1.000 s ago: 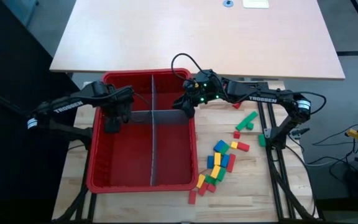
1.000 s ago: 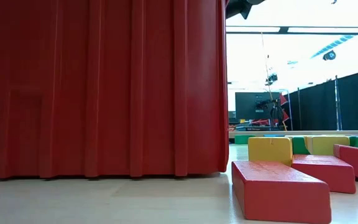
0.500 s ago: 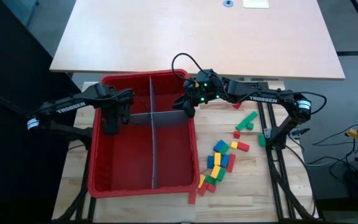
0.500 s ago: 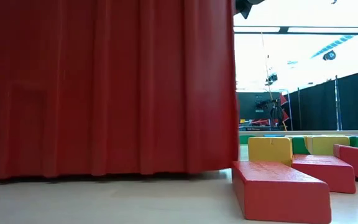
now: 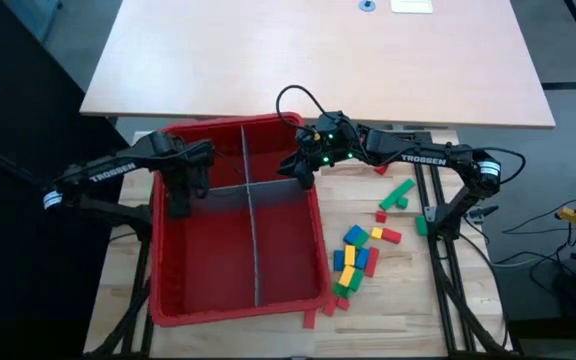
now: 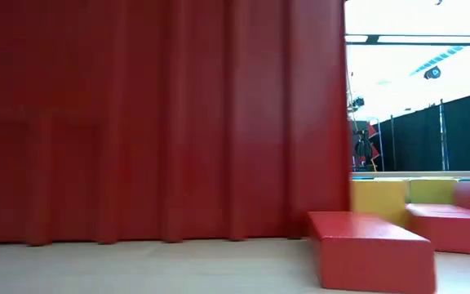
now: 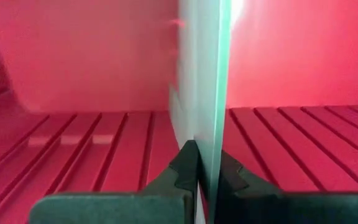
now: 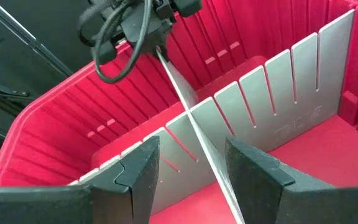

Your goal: Sort blocks

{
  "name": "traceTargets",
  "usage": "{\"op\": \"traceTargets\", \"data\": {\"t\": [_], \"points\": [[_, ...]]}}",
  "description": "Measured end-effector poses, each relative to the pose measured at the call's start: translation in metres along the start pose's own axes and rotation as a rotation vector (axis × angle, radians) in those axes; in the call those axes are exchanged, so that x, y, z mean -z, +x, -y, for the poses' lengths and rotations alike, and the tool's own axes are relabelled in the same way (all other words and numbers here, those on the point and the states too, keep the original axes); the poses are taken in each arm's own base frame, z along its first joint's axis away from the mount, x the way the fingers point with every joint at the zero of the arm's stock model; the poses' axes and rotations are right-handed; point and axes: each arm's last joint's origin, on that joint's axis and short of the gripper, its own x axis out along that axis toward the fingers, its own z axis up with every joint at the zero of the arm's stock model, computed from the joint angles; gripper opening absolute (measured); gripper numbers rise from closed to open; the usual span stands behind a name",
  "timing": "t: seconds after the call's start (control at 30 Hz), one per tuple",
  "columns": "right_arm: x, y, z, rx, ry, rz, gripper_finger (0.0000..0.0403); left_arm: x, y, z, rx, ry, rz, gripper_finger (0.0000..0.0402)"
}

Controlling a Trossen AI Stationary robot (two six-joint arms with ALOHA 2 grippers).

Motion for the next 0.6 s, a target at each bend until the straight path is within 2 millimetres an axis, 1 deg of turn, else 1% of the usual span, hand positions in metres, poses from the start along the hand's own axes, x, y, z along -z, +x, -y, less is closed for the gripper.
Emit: {"op": "traceTargets", "data": {"t": [0.17, 0.5, 0.6], "points": [[-0.0001, 0.0, 0.0, 0.0, 0.007, 0.001, 0.0165, -0.0031, -0.0072, 0.0022, 0.072, 0.015, 0.062, 0.0001], [-0.0002, 0.0, -0.0001, 0.0, 0.01, 0.002, 0.0153, -0.0026, -0.0069, 0.0007, 0.032, -0.021, 0.043, 0.0001], [-0.0003, 0.0, -0.0001, 0.0, 0.01, 0.003, 0.0149, -0.001, -0.0078, 0.0009, 0.011, -0.034, 0.045, 0.001]]}}
